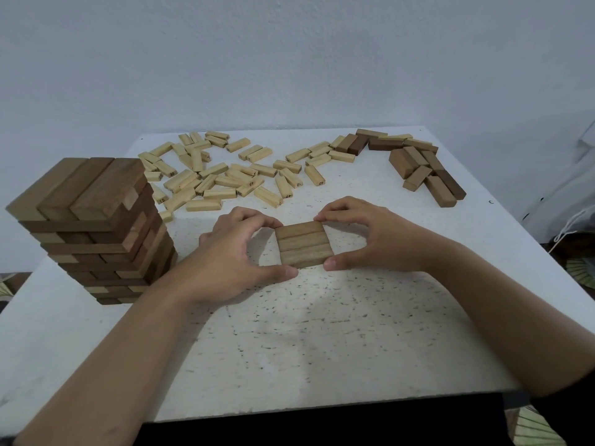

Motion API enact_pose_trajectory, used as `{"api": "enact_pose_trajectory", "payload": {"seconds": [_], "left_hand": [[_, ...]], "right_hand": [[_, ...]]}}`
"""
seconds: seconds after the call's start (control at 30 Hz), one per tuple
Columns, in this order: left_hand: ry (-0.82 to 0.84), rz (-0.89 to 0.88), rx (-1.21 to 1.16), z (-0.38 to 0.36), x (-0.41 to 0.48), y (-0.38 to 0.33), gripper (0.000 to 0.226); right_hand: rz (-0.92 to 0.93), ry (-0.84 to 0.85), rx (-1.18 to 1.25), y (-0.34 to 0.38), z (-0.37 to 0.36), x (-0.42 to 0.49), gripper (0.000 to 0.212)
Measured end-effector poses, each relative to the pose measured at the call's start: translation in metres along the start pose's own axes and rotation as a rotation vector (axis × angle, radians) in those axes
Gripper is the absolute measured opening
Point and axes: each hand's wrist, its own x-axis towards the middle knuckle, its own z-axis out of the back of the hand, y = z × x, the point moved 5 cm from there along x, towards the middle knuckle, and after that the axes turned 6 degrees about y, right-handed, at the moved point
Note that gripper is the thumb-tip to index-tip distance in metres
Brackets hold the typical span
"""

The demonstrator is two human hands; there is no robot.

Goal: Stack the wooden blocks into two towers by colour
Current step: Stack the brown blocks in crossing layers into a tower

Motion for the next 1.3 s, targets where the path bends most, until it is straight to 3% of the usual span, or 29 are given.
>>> {"api": "enact_pose_trajectory", "payload": {"seconds": [1.07, 1.3], "left_hand": [[0.003, -0.031, 0.057, -0.0002, 0.0009, -0.002, 0.081], [-0.012, -0.079, 0.141, -0.0053, 0.0025, -0.0021, 0.072]], "right_hand": [[0.009, -0.015, -0.019, -0.006, 0.001, 0.0002, 0.09], [0.051, 0.014, -0.081, 0.0007, 0.0022, -0.0003, 0.072]]}}
